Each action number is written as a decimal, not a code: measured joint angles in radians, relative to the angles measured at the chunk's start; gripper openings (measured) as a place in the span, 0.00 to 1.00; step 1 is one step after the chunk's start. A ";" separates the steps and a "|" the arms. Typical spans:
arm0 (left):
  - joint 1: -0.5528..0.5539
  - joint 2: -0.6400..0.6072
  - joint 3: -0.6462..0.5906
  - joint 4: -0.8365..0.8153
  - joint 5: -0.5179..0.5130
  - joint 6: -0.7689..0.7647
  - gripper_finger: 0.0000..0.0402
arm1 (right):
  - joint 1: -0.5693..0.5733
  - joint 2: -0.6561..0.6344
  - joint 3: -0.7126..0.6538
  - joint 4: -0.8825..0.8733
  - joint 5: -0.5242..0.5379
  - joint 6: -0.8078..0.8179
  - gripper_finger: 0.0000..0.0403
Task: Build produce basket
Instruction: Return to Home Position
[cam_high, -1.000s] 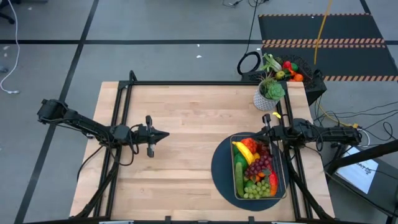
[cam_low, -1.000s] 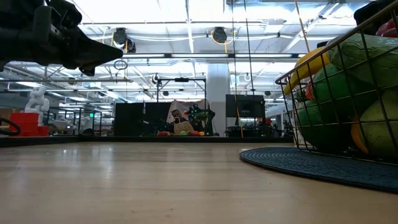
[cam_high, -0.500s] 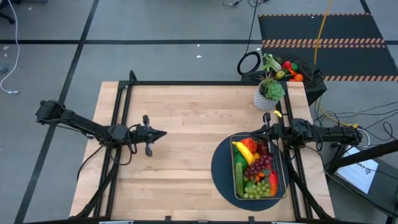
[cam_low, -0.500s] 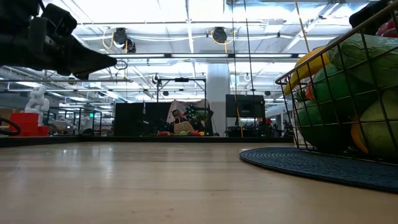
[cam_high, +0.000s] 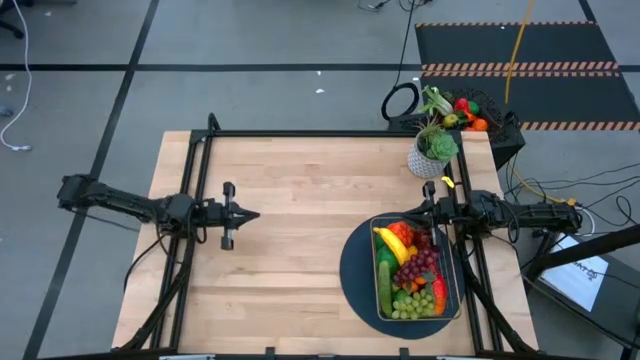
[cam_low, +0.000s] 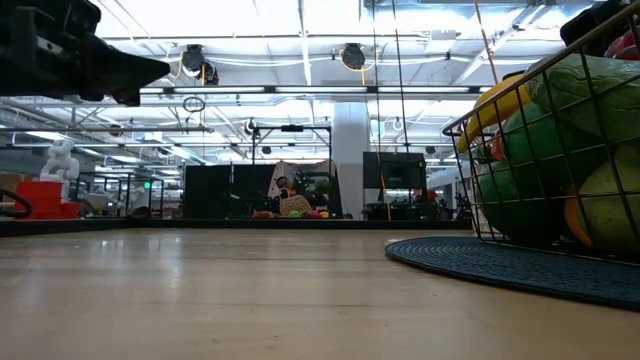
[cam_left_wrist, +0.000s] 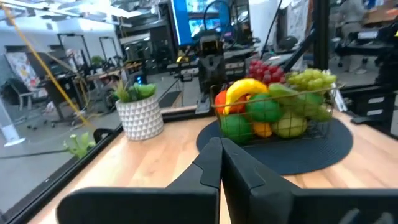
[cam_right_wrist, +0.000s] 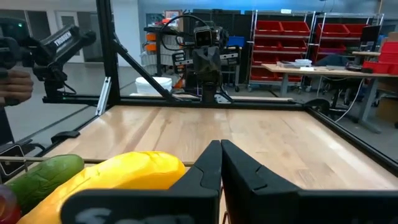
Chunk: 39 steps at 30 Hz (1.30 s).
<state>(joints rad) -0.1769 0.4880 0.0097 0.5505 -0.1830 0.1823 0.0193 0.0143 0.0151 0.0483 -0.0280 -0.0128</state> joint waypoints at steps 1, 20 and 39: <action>0.017 -0.029 0.000 -0.026 0.022 -0.001 0.01 | 0.000 0.000 0.000 0.001 0.000 0.000 0.00; 0.194 -0.414 0.000 -0.515 0.158 -0.044 0.01 | 0.000 0.000 0.000 0.007 0.000 -0.002 0.00; 0.200 -0.468 0.003 -0.537 0.157 -0.058 0.06 | 0.000 0.000 0.000 0.007 0.000 -0.002 0.00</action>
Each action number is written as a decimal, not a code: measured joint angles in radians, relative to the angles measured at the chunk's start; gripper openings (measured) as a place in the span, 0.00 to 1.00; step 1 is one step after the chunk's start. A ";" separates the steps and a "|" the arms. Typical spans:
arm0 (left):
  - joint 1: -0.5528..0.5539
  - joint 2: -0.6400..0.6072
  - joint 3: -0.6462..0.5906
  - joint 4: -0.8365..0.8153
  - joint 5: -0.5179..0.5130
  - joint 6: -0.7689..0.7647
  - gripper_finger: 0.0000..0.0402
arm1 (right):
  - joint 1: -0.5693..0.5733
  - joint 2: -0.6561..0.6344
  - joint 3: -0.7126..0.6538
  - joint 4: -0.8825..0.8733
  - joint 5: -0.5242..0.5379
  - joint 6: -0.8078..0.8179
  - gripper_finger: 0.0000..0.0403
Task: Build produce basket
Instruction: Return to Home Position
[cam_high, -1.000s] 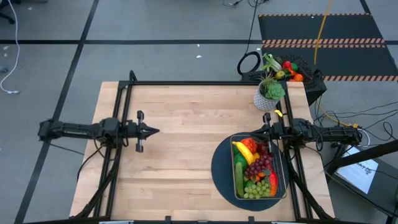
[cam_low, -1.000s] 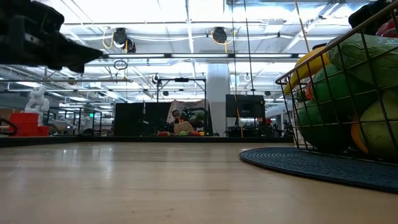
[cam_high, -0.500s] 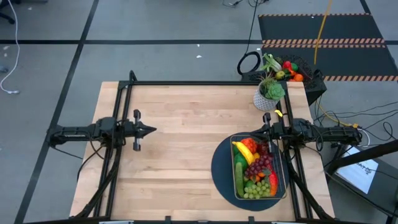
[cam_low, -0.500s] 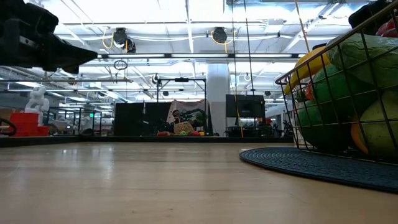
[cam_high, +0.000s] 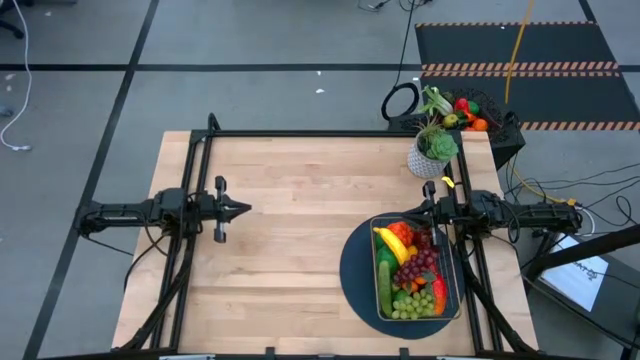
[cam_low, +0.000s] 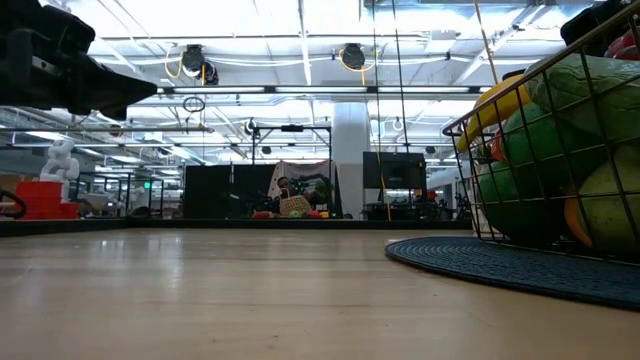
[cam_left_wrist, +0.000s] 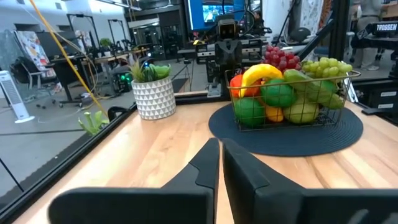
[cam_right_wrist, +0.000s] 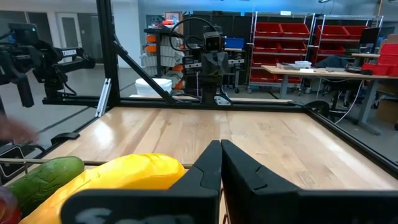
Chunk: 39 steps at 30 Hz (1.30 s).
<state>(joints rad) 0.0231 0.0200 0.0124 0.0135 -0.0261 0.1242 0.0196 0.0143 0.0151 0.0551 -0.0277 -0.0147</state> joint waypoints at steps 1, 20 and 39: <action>0.000 0.000 0.000 0.000 0.000 0.001 0.06 | 0.000 0.000 0.000 0.000 0.000 0.000 0.00; 0.000 0.000 0.000 -0.001 -0.002 0.001 0.08 | 0.000 0.000 0.000 0.000 0.000 0.000 0.00; 0.000 0.000 -0.001 -0.001 -0.002 0.002 0.08 | 0.000 0.000 0.000 0.000 0.000 0.000 0.00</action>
